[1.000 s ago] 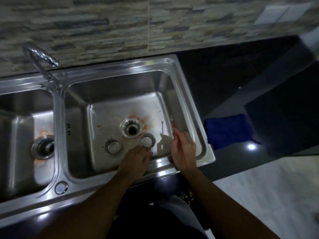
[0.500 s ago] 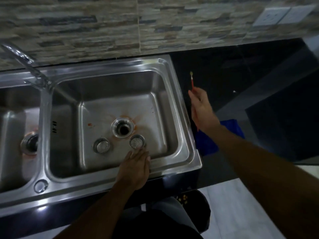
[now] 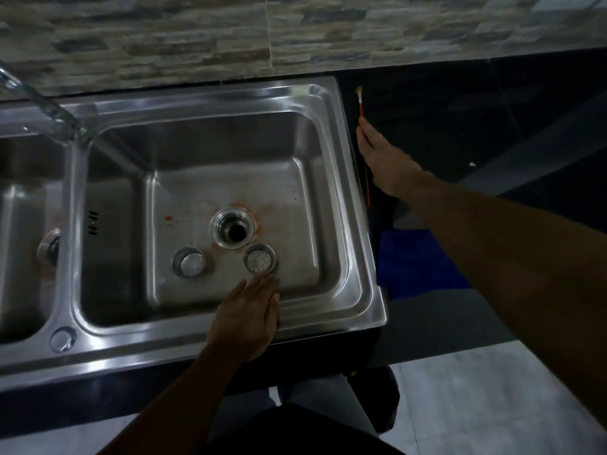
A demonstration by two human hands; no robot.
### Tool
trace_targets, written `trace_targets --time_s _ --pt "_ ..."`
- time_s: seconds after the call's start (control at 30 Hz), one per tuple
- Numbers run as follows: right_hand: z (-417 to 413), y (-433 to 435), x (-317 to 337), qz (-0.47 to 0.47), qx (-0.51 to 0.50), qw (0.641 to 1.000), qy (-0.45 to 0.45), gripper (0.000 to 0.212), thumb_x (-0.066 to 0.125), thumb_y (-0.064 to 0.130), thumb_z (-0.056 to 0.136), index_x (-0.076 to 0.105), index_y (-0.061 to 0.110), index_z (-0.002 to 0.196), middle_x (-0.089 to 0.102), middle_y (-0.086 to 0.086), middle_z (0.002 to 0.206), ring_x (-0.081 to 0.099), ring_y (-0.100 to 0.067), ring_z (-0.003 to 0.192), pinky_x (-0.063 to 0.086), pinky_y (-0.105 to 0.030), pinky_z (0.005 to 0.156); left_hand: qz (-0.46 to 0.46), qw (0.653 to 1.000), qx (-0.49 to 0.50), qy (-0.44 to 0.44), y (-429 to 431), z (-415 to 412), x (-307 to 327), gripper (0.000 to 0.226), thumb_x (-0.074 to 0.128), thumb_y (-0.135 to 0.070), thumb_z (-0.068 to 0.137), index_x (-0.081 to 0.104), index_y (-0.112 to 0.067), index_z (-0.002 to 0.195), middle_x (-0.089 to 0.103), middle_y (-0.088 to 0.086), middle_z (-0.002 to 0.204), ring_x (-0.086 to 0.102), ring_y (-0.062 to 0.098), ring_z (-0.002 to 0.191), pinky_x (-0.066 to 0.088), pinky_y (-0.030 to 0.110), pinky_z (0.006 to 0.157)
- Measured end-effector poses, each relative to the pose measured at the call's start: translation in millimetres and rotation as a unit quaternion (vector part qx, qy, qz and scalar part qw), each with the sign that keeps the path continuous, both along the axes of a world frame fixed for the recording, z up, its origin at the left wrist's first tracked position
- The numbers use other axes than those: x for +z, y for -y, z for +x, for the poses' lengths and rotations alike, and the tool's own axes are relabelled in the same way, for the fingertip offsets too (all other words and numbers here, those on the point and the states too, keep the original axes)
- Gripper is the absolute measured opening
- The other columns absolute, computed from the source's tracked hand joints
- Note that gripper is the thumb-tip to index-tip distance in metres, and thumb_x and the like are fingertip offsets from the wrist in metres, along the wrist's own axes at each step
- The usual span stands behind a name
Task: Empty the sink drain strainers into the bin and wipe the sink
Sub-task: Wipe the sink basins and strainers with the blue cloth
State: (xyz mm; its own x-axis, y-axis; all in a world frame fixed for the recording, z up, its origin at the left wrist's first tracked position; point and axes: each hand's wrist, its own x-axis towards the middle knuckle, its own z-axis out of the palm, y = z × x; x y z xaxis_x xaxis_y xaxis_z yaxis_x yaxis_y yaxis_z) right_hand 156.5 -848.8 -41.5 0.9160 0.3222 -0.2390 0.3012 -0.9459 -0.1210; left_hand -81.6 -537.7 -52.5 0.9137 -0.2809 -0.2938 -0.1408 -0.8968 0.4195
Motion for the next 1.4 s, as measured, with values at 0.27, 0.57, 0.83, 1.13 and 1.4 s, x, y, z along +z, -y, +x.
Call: trace_targets --time_s 0.27,0.57,0.83,1.13,1.4 --pt "-13.3 5.3 2.7 0.039 -0.031 0.999 -0.003 0.099 0.057 -0.01 0.085 -0.003 0.017 0.159 -0.023 0.008 0.163 0.027 -0.031 0.147 0.049 -0.045 0.105 -0.021 0.999 0.04 -0.027 0.4 0.3 0.6 0.049 0.041 -0.041 0.101 0.048 -0.024 0.147 0.051 0.005 0.152 0.048 0.022 0.139 0.038 0.038 0.116" --pt "-107.9 18.4 23.9 0.208 -0.202 0.952 0.096 0.088 0.056 -0.001 0.087 0.01 0.025 0.158 0.032 -0.008 0.157 0.043 -0.024 0.136 0.043 -0.045 0.111 -0.117 0.993 0.001 0.017 51.7 30.5 4.2 0.052 0.053 -0.028 0.099 0.046 -0.012 0.147 0.045 0.008 0.154 0.038 0.024 0.146 0.031 0.04 0.122" --pt "-238.6 70.2 7.7 0.155 -0.169 0.97 0.077 0.061 0.044 0.024 0.097 0.025 0.021 0.155 0.031 -0.002 0.16 0.019 -0.008 0.149 0.023 -0.043 0.123 -0.147 0.971 -0.188 0.037 158.1 49.9 19.1 0.077 0.048 -0.051 0.097 0.021 -0.015 0.159 0.018 0.003 0.168 0.012 0.017 0.156 0.018 0.039 0.127" --pt "-235.6 76.8 -0.9 0.149 -0.174 0.972 0.053 0.061 0.032 0.031 0.095 0.03 0.021 0.155 0.021 0.006 0.164 0.01 -0.006 0.152 0.005 -0.029 0.123 0.004 0.972 -0.233 0.011 195.6 59.6 18.9 0.096 0.055 -0.051 0.094 0.002 -0.005 0.159 -0.004 0.013 0.169 -0.003 0.026 0.157 0.003 0.035 0.126" --pt "-222.5 86.3 10.7 0.016 -0.085 0.995 0.044 0.093 0.051 0.065 0.079 0.024 0.023 0.157 0.023 -0.002 0.162 0.028 -0.022 0.145 0.031 -0.042 0.113 0.053 0.968 -0.24 -0.052 200.3 80.2 33.4 0.055 0.028 -0.011 0.107 0.008 0.003 0.157 0.004 0.022 0.167 0.006 0.032 0.156 0.018 0.043 0.126"
